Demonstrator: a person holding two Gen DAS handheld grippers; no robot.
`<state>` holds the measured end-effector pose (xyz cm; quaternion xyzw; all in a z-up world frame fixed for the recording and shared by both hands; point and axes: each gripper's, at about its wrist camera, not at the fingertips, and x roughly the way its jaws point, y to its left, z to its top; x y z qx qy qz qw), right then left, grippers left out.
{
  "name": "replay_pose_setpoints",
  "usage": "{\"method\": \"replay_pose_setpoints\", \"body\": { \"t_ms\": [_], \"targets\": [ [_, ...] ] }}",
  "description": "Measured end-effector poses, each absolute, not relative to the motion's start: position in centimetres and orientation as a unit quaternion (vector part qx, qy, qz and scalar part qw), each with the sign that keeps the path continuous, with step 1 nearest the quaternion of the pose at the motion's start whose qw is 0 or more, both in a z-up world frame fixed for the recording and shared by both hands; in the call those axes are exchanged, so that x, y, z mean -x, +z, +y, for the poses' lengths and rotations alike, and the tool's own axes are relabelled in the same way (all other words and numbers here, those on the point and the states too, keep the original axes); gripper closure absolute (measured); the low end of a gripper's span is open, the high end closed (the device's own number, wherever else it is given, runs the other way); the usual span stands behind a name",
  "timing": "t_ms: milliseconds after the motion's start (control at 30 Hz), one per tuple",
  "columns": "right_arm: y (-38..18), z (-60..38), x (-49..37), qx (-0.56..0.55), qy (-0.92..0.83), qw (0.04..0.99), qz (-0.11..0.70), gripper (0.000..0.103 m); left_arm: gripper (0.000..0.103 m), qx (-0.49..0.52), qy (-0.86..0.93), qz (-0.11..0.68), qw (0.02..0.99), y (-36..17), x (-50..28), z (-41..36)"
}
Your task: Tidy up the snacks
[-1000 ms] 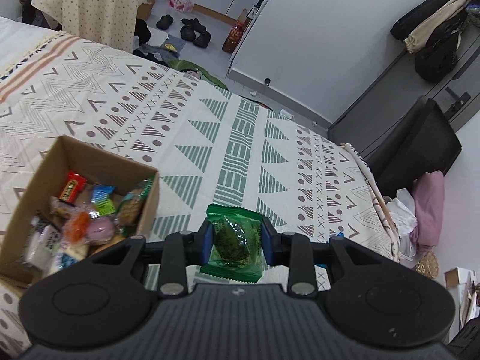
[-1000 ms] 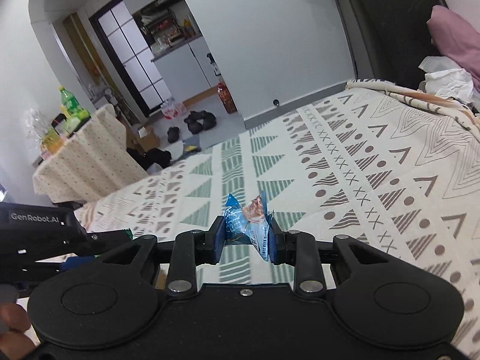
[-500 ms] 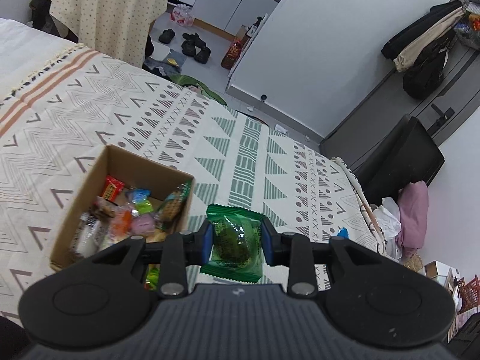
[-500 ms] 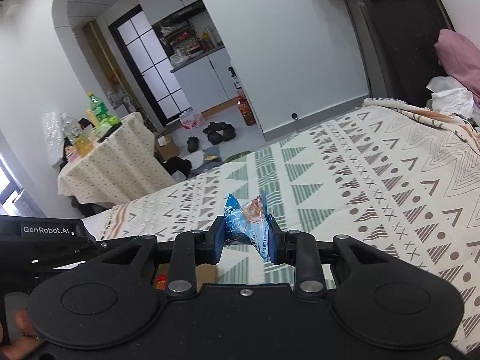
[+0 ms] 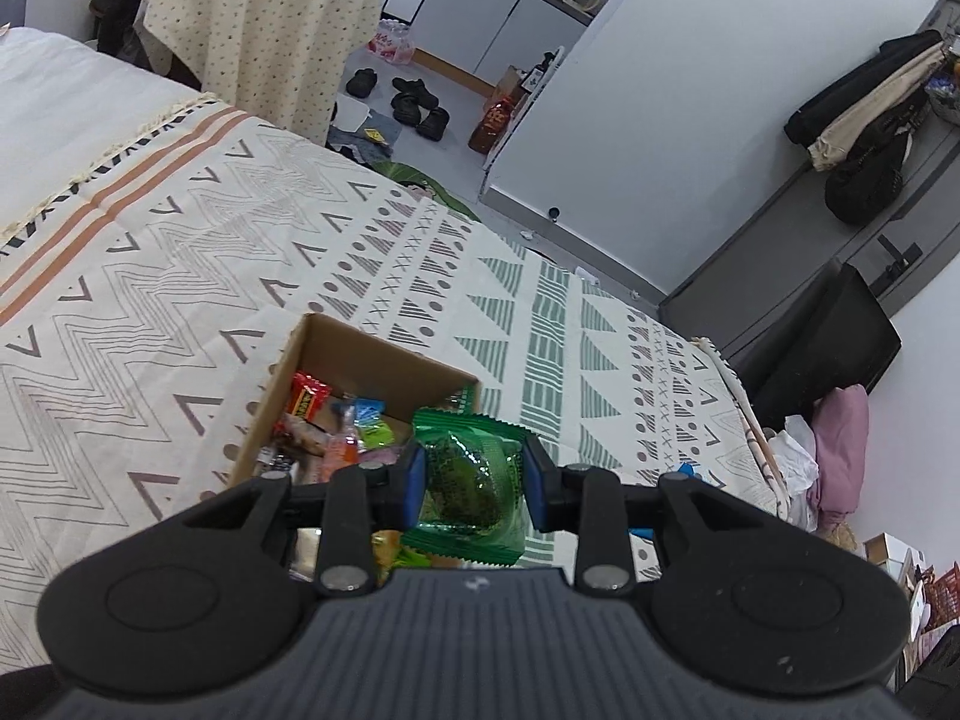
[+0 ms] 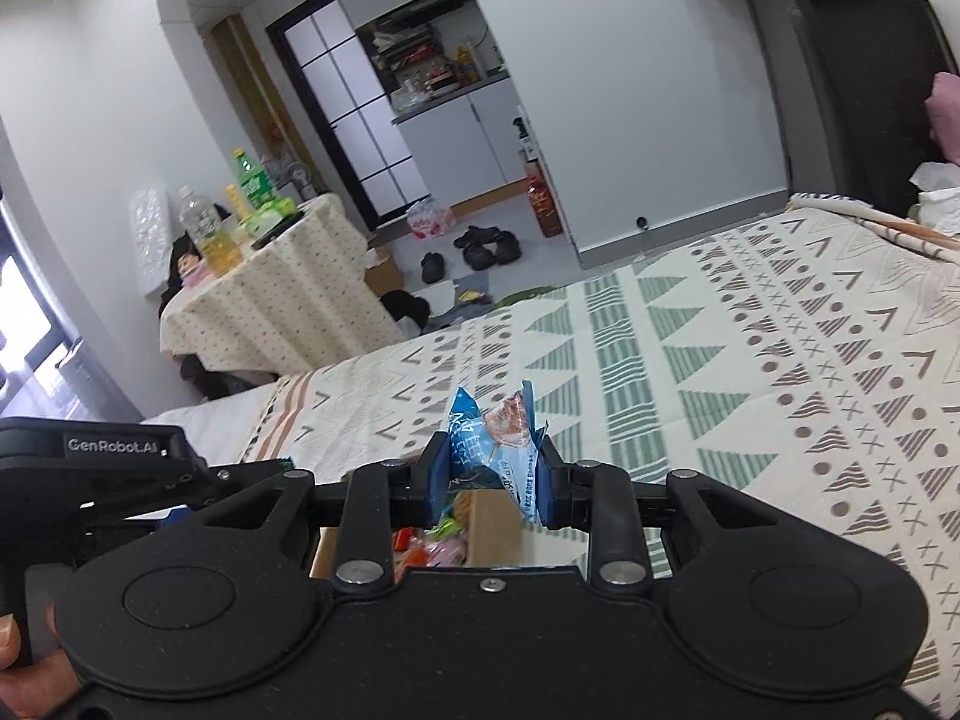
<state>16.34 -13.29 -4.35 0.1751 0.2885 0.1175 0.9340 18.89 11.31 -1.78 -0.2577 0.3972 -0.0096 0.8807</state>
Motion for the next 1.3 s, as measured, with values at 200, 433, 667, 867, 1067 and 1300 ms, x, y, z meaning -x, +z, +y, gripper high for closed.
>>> {"method": "replay_pose_setpoints", "body": {
  "t_ms": [200,433,667,867,1067,1300],
  "targets": [
    [-4.8,-10.9,-16.7,-0.165,0.13,0.931,0.3,0.075,0.071,0.269,-0.003,0.41,0.872,-3.4,-19.5,13.4],
    [-6.3,-7.9,-17.4,-0.151,0.147,0.922,0.326,0.075,0.071,0.29,0.003,0.432,0.854,-6.3,-20.8,15.0],
    [-7.6,-5.9,-17.7,-0.145,0.149,0.915,0.347,0.075,0.052,0.295,0.017,0.441,0.847,-7.0,-21.7,16.3],
    [-8.1,-5.2,-17.7,-0.151,0.155,0.908,0.358,0.074,0.028,0.283,0.025,0.429,0.858,-5.8,-20.9,16.5],
    [-7.9,-5.2,-17.0,-0.156,0.156,0.906,0.361,0.048,0.023,0.28,0.04,0.426,0.859,-4.5,-19.5,16.5],
    [-5.1,-8.9,-15.4,-0.192,0.124,0.917,0.327,0.021,0.015,0.271,0.048,0.416,0.867,-1.3,-17.3,14.7]
  ]
}}
